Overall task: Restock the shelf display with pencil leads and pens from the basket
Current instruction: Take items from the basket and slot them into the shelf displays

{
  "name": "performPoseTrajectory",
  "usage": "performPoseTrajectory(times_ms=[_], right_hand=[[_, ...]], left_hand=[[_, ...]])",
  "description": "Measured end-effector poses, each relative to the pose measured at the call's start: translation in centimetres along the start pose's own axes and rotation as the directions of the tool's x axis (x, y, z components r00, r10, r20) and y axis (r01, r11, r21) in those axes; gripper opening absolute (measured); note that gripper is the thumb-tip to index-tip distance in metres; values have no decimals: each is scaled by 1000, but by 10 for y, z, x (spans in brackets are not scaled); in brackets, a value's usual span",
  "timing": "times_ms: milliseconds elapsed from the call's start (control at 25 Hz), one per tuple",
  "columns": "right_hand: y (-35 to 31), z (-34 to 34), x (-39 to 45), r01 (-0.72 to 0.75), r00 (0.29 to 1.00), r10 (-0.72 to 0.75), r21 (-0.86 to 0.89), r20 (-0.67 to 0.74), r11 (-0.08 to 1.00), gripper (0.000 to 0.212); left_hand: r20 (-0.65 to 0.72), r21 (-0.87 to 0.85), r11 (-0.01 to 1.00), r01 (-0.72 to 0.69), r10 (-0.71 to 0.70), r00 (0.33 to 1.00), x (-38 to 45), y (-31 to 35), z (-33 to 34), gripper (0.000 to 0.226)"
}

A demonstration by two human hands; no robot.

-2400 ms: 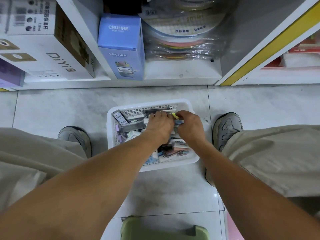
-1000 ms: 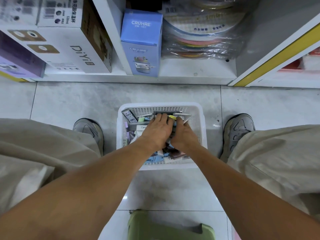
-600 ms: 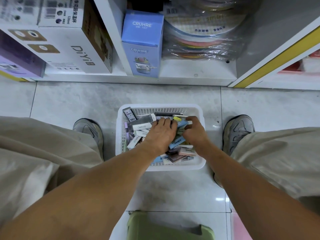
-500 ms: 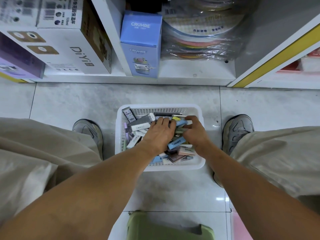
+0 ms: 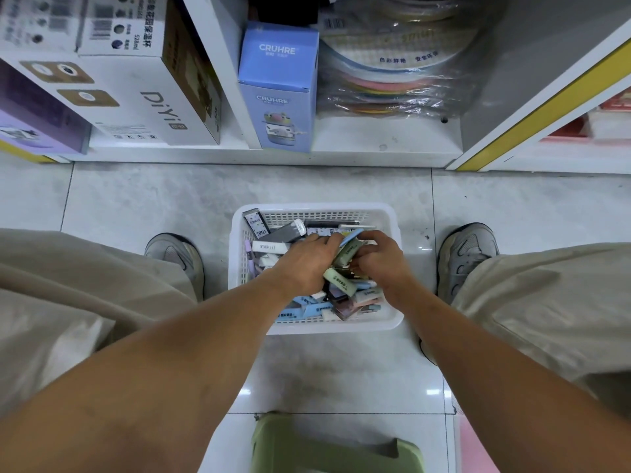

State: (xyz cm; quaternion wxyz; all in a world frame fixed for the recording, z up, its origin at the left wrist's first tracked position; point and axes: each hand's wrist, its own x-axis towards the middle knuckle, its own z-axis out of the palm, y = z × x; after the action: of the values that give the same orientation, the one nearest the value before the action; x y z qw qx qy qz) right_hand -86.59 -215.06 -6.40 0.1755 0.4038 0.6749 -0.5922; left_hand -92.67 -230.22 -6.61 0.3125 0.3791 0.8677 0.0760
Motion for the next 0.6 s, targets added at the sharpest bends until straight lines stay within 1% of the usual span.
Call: performPoseTrajectory(times_ms=[160, 280, 400, 520, 600], right_hand=[[-4, -2, -2, -6, 1000, 6, 11, 12, 1000, 51], [-9, -4, -2, 14, 998, -16, -30, -53, 999, 53], [-15, -8, -2, 74, 987, -92, -139, -128, 988, 65], [-18, -13, -4, 101, 987, -126, -226, -98, 969, 77], [-21, -17, -6, 116, 990, -134, -273, -50, 955, 72]], left_hand=[[41, -87, 995, 41, -38, 998, -1, -2, -5, 76], [66, -146, 987, 60, -51, 997, 2, -6, -16, 74], [76, -192, 978, 77, -64, 995, 0, -11, -25, 73], [62, -271, 954, 126, -113, 992, -6, -13, -31, 76], [57, -393, 908, 145, -133, 990, -12, -14, -39, 81]])
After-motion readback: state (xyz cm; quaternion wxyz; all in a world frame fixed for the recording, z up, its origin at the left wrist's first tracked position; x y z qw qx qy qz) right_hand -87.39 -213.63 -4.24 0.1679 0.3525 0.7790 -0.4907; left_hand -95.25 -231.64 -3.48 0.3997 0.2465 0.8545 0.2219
